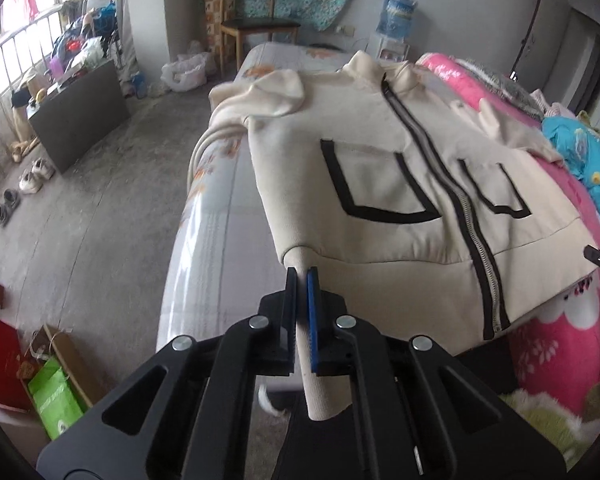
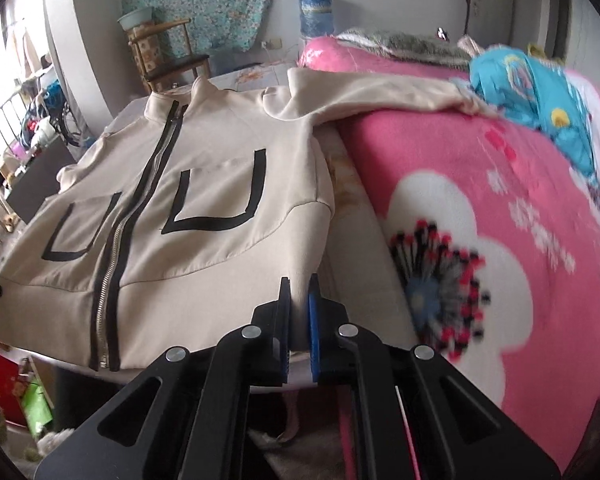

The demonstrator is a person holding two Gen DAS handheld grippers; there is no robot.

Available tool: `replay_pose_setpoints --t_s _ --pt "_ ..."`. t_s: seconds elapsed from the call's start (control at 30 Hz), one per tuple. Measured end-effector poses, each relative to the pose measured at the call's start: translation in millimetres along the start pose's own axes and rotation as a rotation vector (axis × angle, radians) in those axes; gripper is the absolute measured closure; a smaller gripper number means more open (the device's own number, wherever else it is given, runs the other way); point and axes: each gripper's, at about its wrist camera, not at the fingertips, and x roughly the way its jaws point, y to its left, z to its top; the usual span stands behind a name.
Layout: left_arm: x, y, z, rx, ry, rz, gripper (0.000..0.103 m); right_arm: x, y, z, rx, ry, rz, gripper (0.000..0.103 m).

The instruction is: Fold large clothes

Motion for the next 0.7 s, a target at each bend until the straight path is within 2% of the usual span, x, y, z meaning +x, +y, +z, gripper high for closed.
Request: replay_pose_setpoints --t_s 0.1,0.2,0.27,0.33,0.4,0.43,0.5,0.57,0.63,0.7 --pt "5 11 -18 -0.039 0.048 0.012 0.098 -1 -6 -21 0.026 0.046 0.008 0.095" --pt "13 24 -28 -0.092 0.086 0.009 0.095 7 -13 -30 0.030 0.100 -0.002 0.088" --pt "12 33 -29 -0.130 0.080 0.004 0.093 3 -15 -30 0.026 0.099 -0.018 0.083" --pt "3 42 -21 -0.150 0.044 -0.008 0.080 -11 -16 -22 0.017 0.041 -0.021 0.053" --pt "-8 50 -8 -0.169 -0.020 -0.002 0.054 -23 -11 -7 0.004 -0.029 -0.006 0.041" --pt "-11 54 -3 -0.177 -0.044 0.006 0.049 -25 -7 1 -0.008 -0.046 0.007 0.038" --pt "-15 69 15 -0.211 -0.096 0.024 0.039 -20 14 21 -0.035 -0.067 0.049 0.032" --pt "-16 88 30 -0.262 -0.126 0.026 0.034 -11 37 35 -0.060 -0.065 0.082 0.026" --pt "-15 112 45 -0.325 -0.151 0.010 0.033 5 78 53 -0.128 -0.047 0.144 0.020" --pt "-8 136 57 -0.392 -0.159 -0.021 0.028 20 118 64 -0.202 -0.034 0.183 0.019"
